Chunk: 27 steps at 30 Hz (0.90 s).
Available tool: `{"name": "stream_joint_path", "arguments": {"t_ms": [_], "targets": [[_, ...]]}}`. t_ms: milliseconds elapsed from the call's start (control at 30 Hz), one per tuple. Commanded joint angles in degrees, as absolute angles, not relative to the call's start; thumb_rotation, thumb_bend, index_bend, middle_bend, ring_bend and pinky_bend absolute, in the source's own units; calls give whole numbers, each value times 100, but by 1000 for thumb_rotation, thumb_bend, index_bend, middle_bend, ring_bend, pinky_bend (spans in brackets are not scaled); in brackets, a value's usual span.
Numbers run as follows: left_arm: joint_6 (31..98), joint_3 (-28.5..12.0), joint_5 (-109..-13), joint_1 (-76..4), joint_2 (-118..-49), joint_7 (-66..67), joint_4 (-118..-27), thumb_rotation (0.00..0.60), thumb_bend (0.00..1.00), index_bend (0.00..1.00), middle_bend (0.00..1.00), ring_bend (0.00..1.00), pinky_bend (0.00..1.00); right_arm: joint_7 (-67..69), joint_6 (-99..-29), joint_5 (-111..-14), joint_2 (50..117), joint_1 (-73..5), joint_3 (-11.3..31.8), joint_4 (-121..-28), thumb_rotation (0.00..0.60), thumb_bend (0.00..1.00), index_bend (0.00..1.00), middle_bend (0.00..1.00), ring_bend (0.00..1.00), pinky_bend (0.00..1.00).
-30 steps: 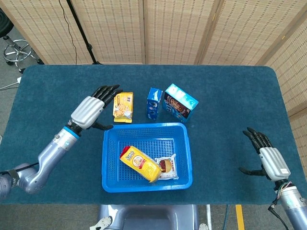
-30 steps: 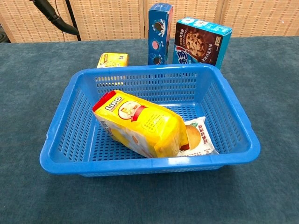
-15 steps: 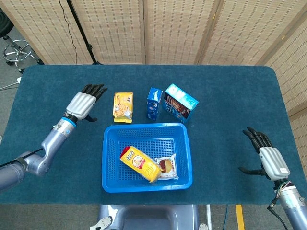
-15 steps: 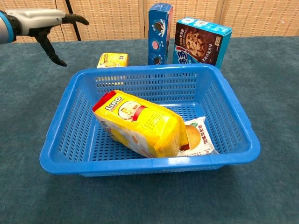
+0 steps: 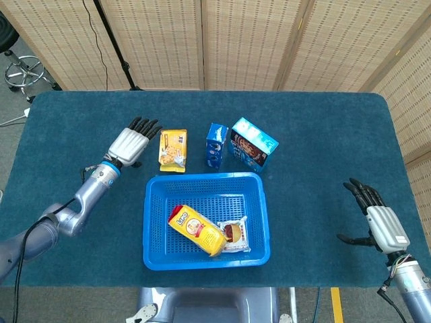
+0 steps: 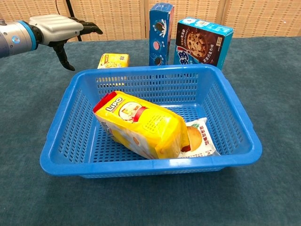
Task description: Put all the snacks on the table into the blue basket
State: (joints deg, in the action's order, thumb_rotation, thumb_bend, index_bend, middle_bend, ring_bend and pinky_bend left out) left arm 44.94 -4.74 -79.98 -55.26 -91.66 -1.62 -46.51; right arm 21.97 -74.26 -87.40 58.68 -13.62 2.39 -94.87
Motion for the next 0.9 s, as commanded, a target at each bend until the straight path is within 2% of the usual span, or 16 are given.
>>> {"name": "stream_joint_path", "arguments": {"t_ms": [33,367,767,900], "targets": [[4654,-82,-8679,-5733,-9581,-753,-3746,600,73,0,0,0,0,2155,-7454,-8725,5872,-1346,249,-9504,600,0,0,0,0,0],[4832,307,-9307,-6006,-10185,-1180,-2675,600,73,0,0,0,0,2176,-7421,-8722,5890,-1361,258,-9452,600,0,0,0,0,0],[4096,455,-9390,-6304,-10646,-1217,-2051,600,73,0,0,0,0,2326,-7500,-8453,5845,-1311,421,-9355,600,0,0,0,0,0],[3971,390,-9334,-6408,-10833,-1095,-1879,600,73,0,0,0,0,2330,-7496,-8393,5846,-1311,464,-9334,600,0,0,0,0,0]]}}
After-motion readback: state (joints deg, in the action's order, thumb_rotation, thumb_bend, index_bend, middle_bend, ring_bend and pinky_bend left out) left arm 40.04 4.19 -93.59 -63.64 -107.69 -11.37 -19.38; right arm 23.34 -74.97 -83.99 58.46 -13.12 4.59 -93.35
